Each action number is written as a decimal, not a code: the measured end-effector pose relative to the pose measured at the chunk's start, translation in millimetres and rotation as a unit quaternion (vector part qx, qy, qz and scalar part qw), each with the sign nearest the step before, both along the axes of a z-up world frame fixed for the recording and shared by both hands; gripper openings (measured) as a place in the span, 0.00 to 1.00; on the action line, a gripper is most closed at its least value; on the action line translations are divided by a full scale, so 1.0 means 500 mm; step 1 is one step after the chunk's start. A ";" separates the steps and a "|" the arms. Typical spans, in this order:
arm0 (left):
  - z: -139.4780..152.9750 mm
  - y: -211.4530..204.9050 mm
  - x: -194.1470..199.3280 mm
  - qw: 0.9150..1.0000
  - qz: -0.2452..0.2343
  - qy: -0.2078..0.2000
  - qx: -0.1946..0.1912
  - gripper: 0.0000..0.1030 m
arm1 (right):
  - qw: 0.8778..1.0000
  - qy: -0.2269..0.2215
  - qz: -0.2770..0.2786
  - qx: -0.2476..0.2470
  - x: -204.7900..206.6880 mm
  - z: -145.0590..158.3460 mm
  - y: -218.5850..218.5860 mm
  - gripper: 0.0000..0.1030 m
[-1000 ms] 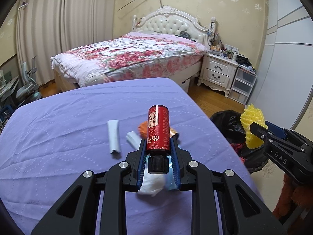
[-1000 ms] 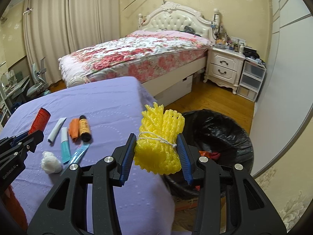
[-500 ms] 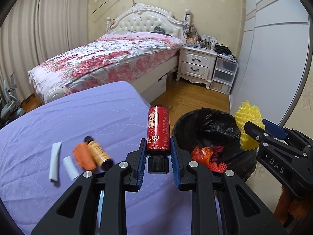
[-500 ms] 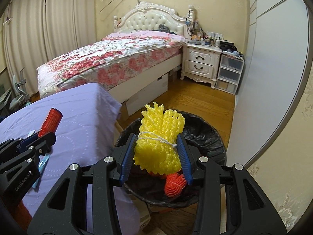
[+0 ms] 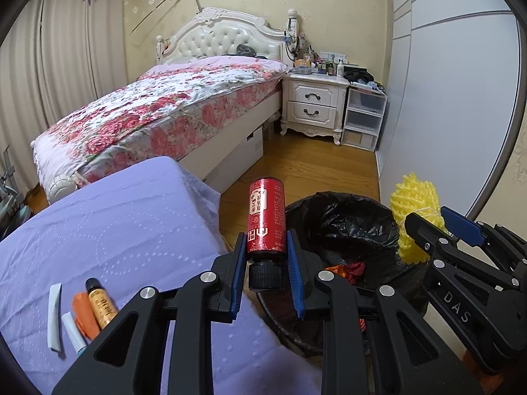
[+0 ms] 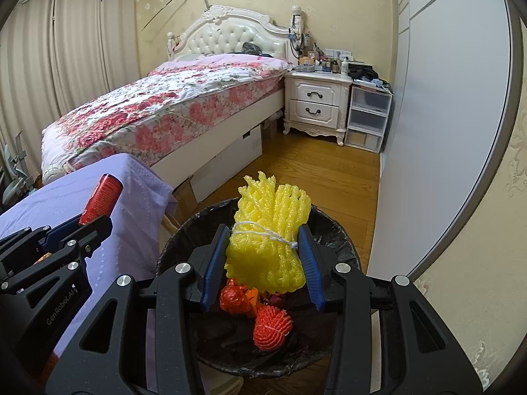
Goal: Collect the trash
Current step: 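Carry the yellow foam net and red can over the black bin with both tools, then open both tools to drop the net and can into the bin, then return to the bed and grasp the white crumpled tissue with the left tool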
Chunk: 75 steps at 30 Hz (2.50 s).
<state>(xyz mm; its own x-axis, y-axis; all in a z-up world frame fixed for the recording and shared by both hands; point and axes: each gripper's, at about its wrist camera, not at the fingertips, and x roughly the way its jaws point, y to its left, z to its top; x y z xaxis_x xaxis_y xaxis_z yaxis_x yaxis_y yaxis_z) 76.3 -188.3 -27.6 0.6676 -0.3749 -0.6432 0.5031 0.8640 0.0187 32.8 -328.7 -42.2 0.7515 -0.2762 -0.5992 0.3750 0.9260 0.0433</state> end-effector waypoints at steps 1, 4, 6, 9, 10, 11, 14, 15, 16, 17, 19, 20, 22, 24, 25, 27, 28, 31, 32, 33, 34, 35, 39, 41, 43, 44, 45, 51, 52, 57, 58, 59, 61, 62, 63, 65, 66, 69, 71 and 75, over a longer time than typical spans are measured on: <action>-0.002 -0.009 0.003 1.000 -0.001 0.000 0.003 0.24 | 1.000 0.001 -0.002 0.002 0.003 -0.002 -0.005 0.41; -0.011 -0.027 0.009 1.000 -0.009 0.002 0.011 0.24 | 1.000 0.002 -0.009 0.005 0.008 -0.008 -0.019 0.41; -0.019 -0.033 0.014 1.000 -0.013 0.005 0.016 0.24 | 1.000 0.003 -0.013 0.006 0.011 -0.012 -0.028 0.46; -0.030 -0.034 0.022 1.000 -0.006 0.013 0.024 0.44 | 1.000 0.002 -0.025 0.010 0.009 -0.017 -0.041 0.56; -0.032 -0.033 0.023 1.000 -0.002 0.013 0.022 0.54 | 1.000 0.001 -0.030 0.010 0.009 -0.019 -0.042 0.57; -0.034 -0.031 0.022 1.000 0.001 0.014 0.020 0.60 | 0.999 0.001 -0.035 0.011 0.007 -0.020 -0.046 0.57; -0.035 -0.030 0.019 1.000 0.003 0.014 0.023 0.64 | 0.999 0.002 -0.042 0.013 0.004 -0.023 -0.053 0.57; -0.034 -0.030 0.019 1.000 0.004 0.013 0.025 0.65 | 0.999 0.002 -0.044 0.013 0.003 -0.023 -0.054 0.57; -0.032 -0.028 0.016 1.000 0.006 0.010 0.027 0.67 | 0.999 0.002 -0.045 0.012 0.003 -0.022 -0.054 0.57; -0.029 -0.025 0.013 1.000 0.008 0.007 0.028 0.68 | 0.999 0.002 -0.045 0.012 0.001 -0.021 -0.053 0.57; -0.024 -0.018 0.006 1.000 0.010 0.002 0.028 0.68 | 0.999 0.002 -0.044 0.012 -0.002 -0.021 -0.052 0.57; -0.022 -0.016 0.005 0.999 0.012 0.001 0.030 0.69 | 0.999 0.002 -0.043 0.012 -0.004 -0.020 -0.051 0.57; -0.018 -0.007 -0.001 0.999 0.017 0.003 0.030 0.69 | 0.999 0.002 -0.039 0.011 -0.006 -0.019 -0.043 0.57; -0.014 0.001 -0.004 0.999 0.021 0.006 0.030 0.69 | 0.999 0.004 -0.034 0.012 -0.008 -0.020 -0.036 0.57; -0.012 0.009 -0.007 0.999 0.024 0.007 0.030 0.69 | 0.999 0.005 -0.030 0.014 -0.009 -0.020 -0.031 0.57; -0.009 0.024 -0.010 0.999 0.030 0.007 0.031 0.69 | 1.000 0.007 -0.022 0.016 -0.009 -0.021 -0.021 0.57; -0.007 0.029 -0.012 0.999 0.033 0.007 0.031 0.69 | 1.000 0.008 -0.018 0.018 -0.010 -0.022 -0.016 0.57; -0.004 0.054 -0.022 0.998 0.045 0.011 0.032 0.69 | 1.000 0.015 -0.005 0.025 -0.014 -0.029 0.003 0.57; -0.003 0.065 -0.026 0.998 0.049 0.011 0.032 0.69 | 0.999 0.016 -0.001 0.028 -0.014 -0.029 0.008 0.57; -0.001 0.076 -0.031 0.998 0.054 0.012 0.032 0.69 | 0.999 0.018 0.004 0.030 -0.015 -0.031 0.016 0.57; -0.001 0.085 -0.035 0.998 0.058 0.012 0.031 0.69 | 0.999 0.019 0.010 0.030 -0.018 -0.031 0.025 0.57; 0.000 0.097 -0.040 0.998 0.062 0.012 0.030 0.69 | 0.999 0.019 0.014 0.030 -0.019 -0.031 0.033 0.57; 0.003 0.143 -0.060 0.996 0.079 0.013 0.029 0.69 | 0.999 0.023 0.035 0.033 -0.029 -0.032 0.071 0.57; 0.003 0.164 -0.070 0.996 0.086 0.013 0.029 0.69 | 0.998 0.025 0.046 0.033 -0.034 -0.033 0.090 0.57; 0.002 0.185 -0.081 0.995 0.092 0.013 0.030 0.69 | 0.997 0.028 0.057 0.032 -0.040 -0.034 0.110 0.57; 0.002 0.196 -0.087 0.995 0.096 0.013 0.031 0.69 | 0.997 0.028 0.062 0.032 -0.043 -0.033 0.119 0.57; 0.001 0.207 -0.092 0.994 0.100 0.013 0.030 0.69 | 0.997 0.029 0.067 0.032 -0.046 -0.032 0.129 0.57; -0.001 0.270 -0.118 0.991 0.131 0.013 0.030 0.69 | 0.995 0.025 0.094 0.027 -0.063 -0.025 0.183 0.57; -0.003 0.282 -0.122 0.990 0.138 0.013 0.031 0.69 | 0.995 0.024 0.098 0.027 -0.065 -0.023 0.189 0.57; -0.026 0.344 -0.128 0.985 0.168 0.025 0.035 0.69 | 0.992 0.023 0.120 0.024 -0.070 -0.019 0.229 0.57; -0.031 0.353 -0.126 0.984 0.173 0.029 0.034 0.69 | 0.992 0.024 0.124 0.023 -0.070 -0.018 0.237 0.57; -0.036 0.361 -0.124 0.983 0.176 0.034 0.033 0.69 | 0.991 0.024 0.128 0.022 -0.070 -0.019 0.244 0.57; -0.044 0.374 -0.118 0.982 0.180 0.045 0.027 0.69 | 0.990 0.026 0.133 0.021 -0.070 -0.019 0.252 0.57; -0.048 0.378 -0.116 0.982 0.180 0.050 0.025 0.69 | 0.990 0.028 0.137 0.021 -0.069 -0.021 0.258 0.57; -0.053 0.381 -0.111 0.982 0.180 0.057 0.024 0.69 | 0.990 0.029 0.139 0.020 -0.067 -0.021 0.261 0.57; -0.059 0.385 -0.108 0.982 0.178 0.065 0.018 0.69 | 0.989 0.031 0.144 0.019 -0.065 -0.022 0.270 0.57; -0.061 0.384 -0.107 0.982 0.175 0.066 0.017 0.69 | 0.989 0.032 0.146 0.018 -0.064 -0.023 0.275 0.57; -0.064 0.381 -0.108 0.984 0.163 0.066 0.015 0.66 | 0.988 0.036 0.151 0.017 -0.063 -0.028 0.284 0.57; -0.069 0.383 -0.108 0.986 0.153 0.071 0.013 0.49 | 0.987 0.038 0.154 0.016 -0.061 -0.030 0.288 0.57; -0.069 0.387 -0.112 0.988 0.134 0.072 -0.002 0.35 | 0.986 0.043 0.160 0.014 -0.057 -0.033 0.300 0.57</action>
